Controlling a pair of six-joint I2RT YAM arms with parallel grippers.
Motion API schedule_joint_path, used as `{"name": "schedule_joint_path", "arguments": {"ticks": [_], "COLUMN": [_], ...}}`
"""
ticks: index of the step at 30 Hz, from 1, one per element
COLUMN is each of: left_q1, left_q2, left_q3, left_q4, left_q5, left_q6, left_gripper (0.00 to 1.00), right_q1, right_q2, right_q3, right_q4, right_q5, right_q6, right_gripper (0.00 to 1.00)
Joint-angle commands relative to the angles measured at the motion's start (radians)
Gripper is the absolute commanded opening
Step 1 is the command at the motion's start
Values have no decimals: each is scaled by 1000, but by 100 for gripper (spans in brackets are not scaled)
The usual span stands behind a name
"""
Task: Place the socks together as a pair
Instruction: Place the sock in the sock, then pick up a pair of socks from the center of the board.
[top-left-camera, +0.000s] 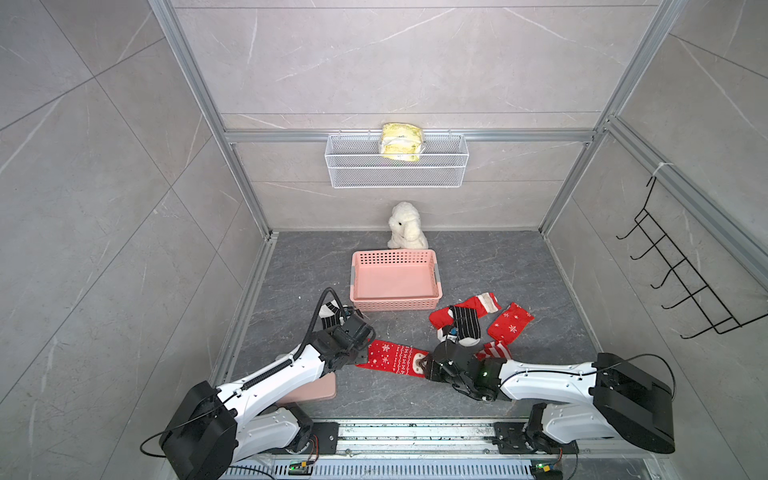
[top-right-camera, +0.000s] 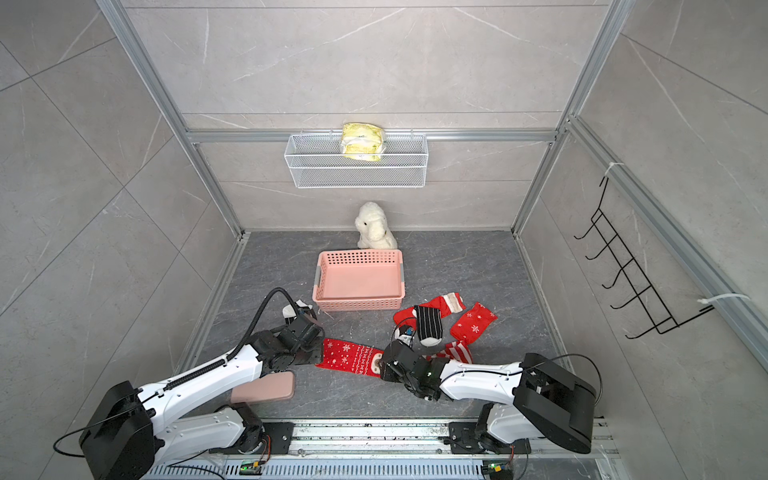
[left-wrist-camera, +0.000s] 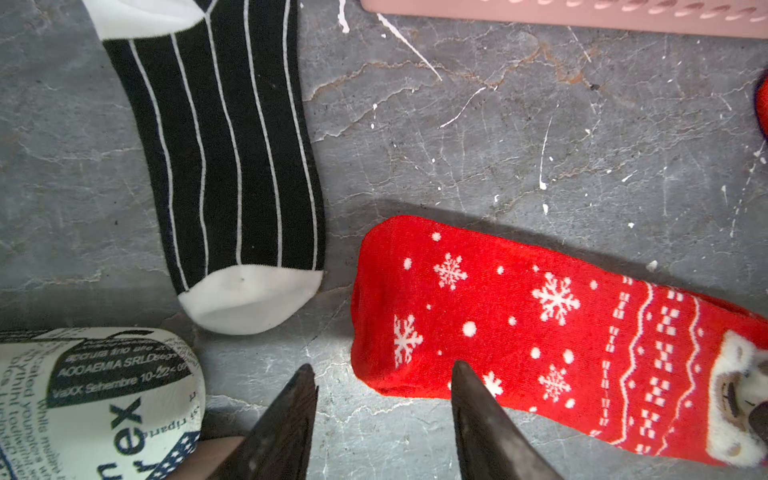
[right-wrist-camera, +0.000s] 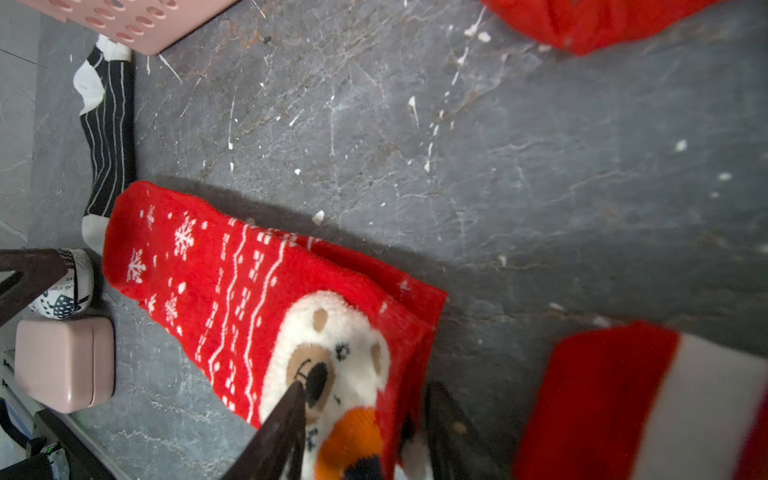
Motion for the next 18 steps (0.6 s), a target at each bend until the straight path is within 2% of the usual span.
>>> {"name": "schedule_joint_path", "arguments": {"ticks": [1, 7, 14, 18], "left_q1": [10, 15, 17, 18], "left_q2": [-31, -61, -65, -71], "left_q3": [-15, -31, -50, -51], "left_q4": [17, 27, 41, 40], "left_q5": [11, 25, 44, 42], "left_q6": [-43, -57, -71, -75], "left_gripper": [55, 56, 56, 56], "right_q1": [7, 9, 9, 9], "right_q2": [11, 25, 61, 63], "right_q3": [-23, -31, -36, -37], "right_q4": [17, 36, 75, 77], "right_q5": [17, 18, 18, 25], "right_q6": [34, 45, 51, 52], "right_gripper": [48, 44, 31, 20]}}
